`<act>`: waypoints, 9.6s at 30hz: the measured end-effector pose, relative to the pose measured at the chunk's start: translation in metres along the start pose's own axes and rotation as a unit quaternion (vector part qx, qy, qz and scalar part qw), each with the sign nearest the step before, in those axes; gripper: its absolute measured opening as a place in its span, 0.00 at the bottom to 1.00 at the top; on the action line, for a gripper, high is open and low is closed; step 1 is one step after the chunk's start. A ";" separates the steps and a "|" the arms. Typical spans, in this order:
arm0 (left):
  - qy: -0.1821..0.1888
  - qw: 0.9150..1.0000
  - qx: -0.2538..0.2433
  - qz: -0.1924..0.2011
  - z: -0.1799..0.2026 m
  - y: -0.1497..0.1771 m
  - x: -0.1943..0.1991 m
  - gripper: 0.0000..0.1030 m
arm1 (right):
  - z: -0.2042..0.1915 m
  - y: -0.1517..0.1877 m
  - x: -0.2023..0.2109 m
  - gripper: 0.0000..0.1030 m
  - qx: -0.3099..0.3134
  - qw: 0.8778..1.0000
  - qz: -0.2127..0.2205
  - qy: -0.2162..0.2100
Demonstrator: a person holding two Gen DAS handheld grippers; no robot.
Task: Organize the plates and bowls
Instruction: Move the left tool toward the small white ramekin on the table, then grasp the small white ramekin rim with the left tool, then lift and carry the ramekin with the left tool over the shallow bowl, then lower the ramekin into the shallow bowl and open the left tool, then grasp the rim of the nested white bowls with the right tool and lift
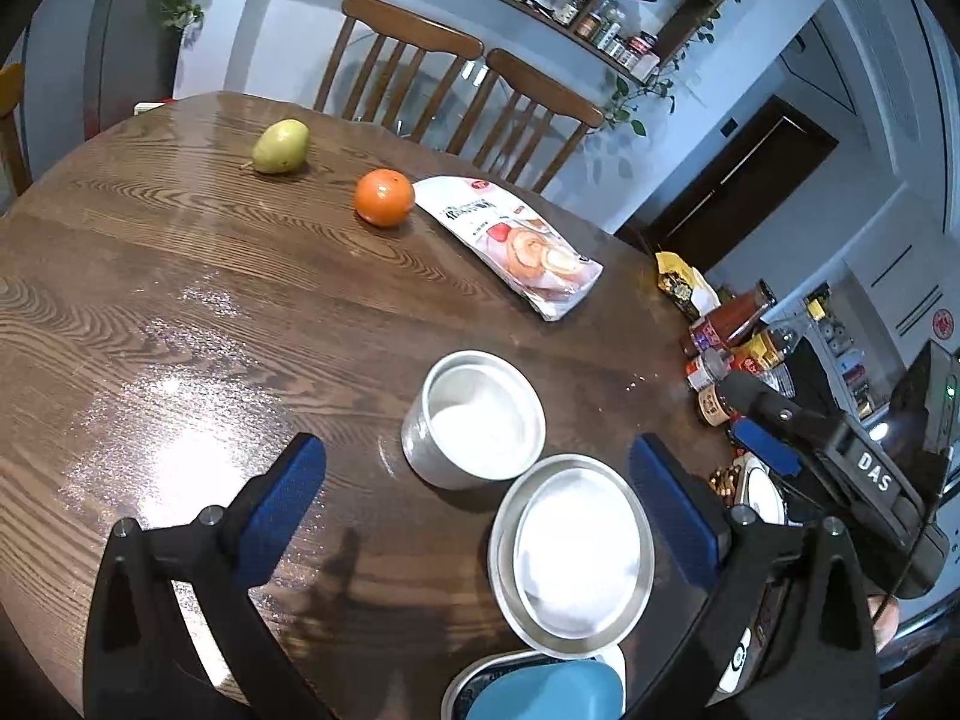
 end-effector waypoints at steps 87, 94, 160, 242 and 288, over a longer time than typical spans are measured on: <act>0.001 0.999 0.008 -0.044 0.009 -0.023 -0.044 0.84 | -0.022 -0.012 -0.062 0.50 0.040 0.996 -0.039 -0.065; -0.006 0.996 0.053 -0.075 -0.015 -0.021 -0.073 0.77 | -0.023 0.006 -0.095 0.39 0.051 0.993 -0.090 -0.048; -0.072 0.993 -0.046 -0.081 0.011 -0.001 -0.076 0.38 | -0.054 0.025 -0.096 0.29 0.059 0.988 -0.123 -0.074; -0.020 0.984 -0.100 -0.149 0.045 0.062 -0.092 0.79 | 0.073 0.081 -0.046 0.86 -0.101 0.990 -0.101 -0.017; -0.042 0.977 -0.131 -0.161 0.050 0.081 -0.122 0.95 | 0.070 0.096 -0.068 0.56 -0.146 0.979 -0.125 -0.072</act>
Point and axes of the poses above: each gripper's, at about its wrist camera, not at the fingertips, and x roughly against the way its jaws point, z to its right, y to its underside, the point moved 4 cm from there along -x, roughly the way its jaws point, and after that the axes turned 5 degrees about -y, right-handed, at the moved point
